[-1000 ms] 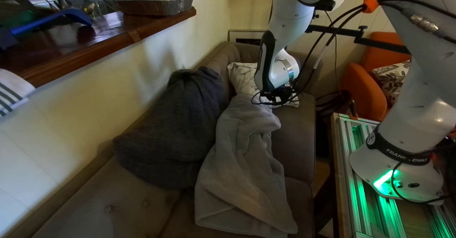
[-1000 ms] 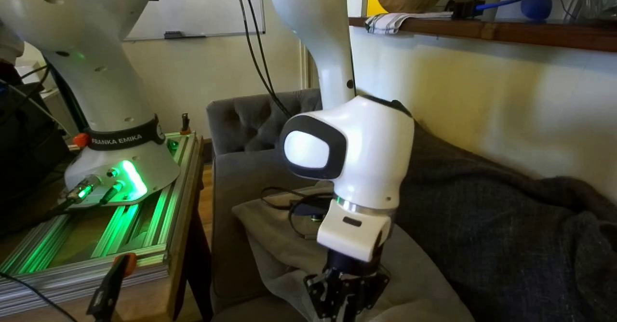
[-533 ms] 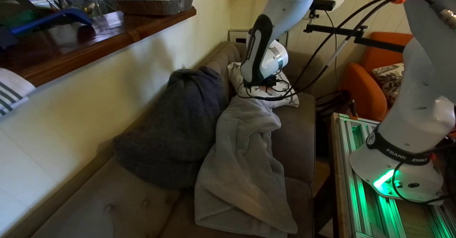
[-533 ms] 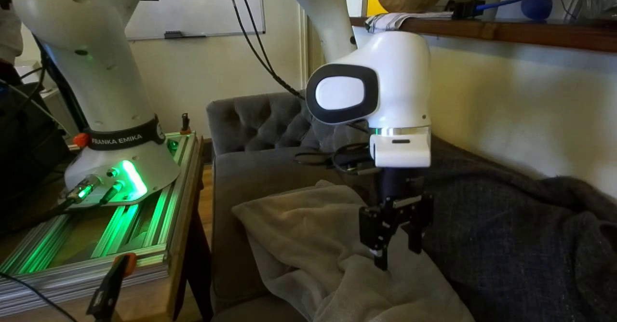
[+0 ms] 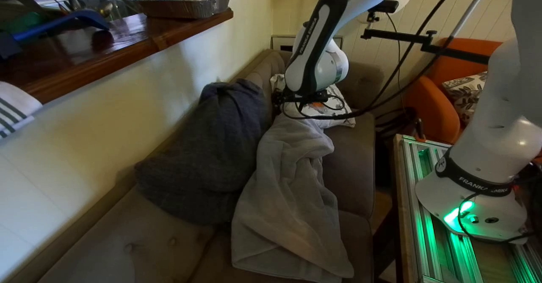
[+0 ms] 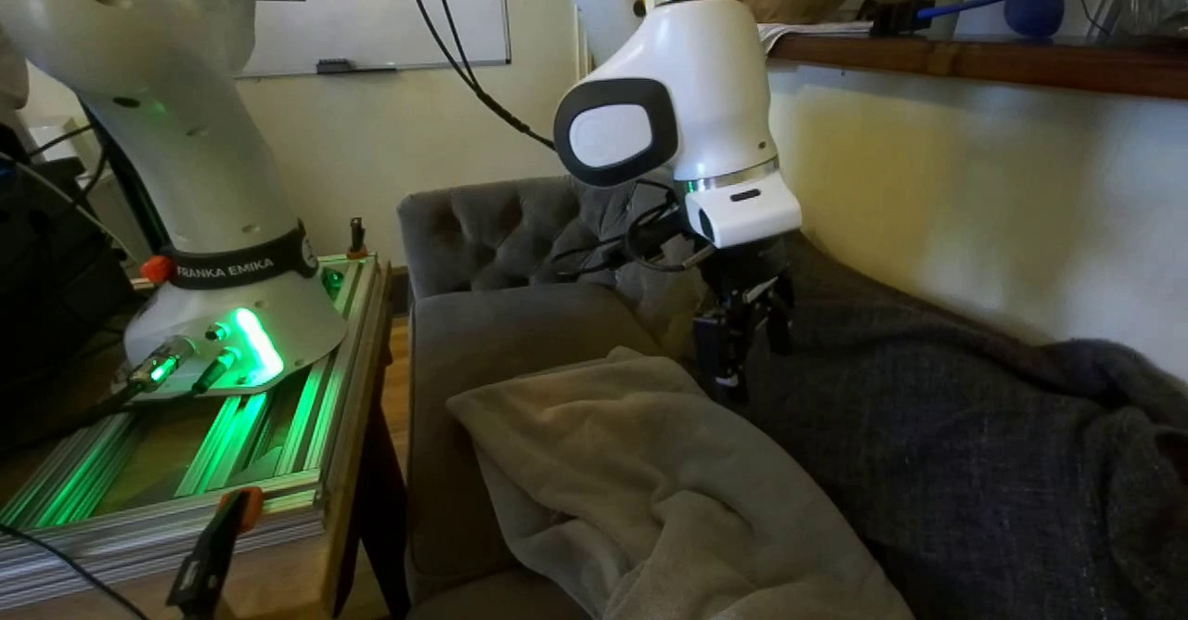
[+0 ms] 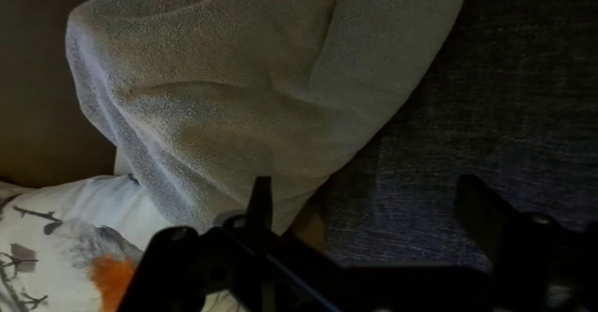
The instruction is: Fold the grey towel from top to bottom.
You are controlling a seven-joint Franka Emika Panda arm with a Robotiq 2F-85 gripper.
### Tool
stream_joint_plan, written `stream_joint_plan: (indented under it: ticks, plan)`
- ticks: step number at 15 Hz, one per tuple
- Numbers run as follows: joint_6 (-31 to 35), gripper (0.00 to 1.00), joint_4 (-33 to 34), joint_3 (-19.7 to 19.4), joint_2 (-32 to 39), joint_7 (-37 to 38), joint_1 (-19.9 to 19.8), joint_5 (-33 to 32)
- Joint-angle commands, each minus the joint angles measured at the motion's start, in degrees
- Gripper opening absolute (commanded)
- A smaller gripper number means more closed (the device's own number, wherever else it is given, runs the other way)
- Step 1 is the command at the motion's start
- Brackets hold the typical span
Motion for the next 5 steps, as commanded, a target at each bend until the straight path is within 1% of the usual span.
stream_joint_plan:
  ticks: [1, 2, 3, 5]
  plan:
    - [1.2, 1.0, -1.6, 3.9, -1.8, -3.4, -3.8, 0.1]
    - [1.6, 1.0, -3.1, 6.5, -3.6, -5.6, -6.5, 0.0]
    - [1.8, 1.0, -4.1, 8.1, -5.1, -7.0, -8.4, 0.0]
    - [1.8, 1.0, -5.0, 9.1, -6.6, -8.2, -9.8, -0.1]
